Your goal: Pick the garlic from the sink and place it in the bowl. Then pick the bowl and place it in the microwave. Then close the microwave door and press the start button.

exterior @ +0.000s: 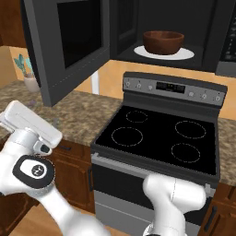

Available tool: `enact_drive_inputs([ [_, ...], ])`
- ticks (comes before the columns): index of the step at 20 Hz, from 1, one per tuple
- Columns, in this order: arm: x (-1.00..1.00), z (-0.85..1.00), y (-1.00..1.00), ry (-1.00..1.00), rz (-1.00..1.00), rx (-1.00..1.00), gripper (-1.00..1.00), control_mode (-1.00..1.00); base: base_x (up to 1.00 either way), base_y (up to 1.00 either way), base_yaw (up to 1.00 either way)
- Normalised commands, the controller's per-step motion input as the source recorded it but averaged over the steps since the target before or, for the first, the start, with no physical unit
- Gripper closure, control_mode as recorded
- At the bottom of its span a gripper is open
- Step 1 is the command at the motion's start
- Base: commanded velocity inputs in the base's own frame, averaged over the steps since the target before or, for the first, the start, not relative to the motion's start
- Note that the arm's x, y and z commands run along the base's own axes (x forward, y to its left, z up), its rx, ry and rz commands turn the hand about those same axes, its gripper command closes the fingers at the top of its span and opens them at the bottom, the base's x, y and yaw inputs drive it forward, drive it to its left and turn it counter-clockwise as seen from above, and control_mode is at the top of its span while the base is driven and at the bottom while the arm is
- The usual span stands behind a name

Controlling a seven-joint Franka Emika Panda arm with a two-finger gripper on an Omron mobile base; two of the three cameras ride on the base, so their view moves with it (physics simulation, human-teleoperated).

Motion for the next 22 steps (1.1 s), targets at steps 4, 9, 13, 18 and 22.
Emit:
enact_drive_inputs([
  [4,0.94,-0.48,0.80,-0.06,0.00,0.00,-1.00,-1.00,0.00,0.00,0.00],
  [9,0.59,-0.15,0.27,-0.04,-0.11,0.00,-1.00,-1.00,0.00,0.00,0.00],
  [13,0.07,0.00,-0.28,-0.04,-0.30,0.00,-1.00,-1.00,0.00,0.00,0.00],
  [18,0.00,0.03,-0.67,0.00,-0.18,0.00,-1.00,-1.00,0.00,0.00,0.00],
  [22,0.00,0.43,-0.67,-0.06,-0.11,0.04,-1.00,-1.00,0.00,0.00,0.00],
])
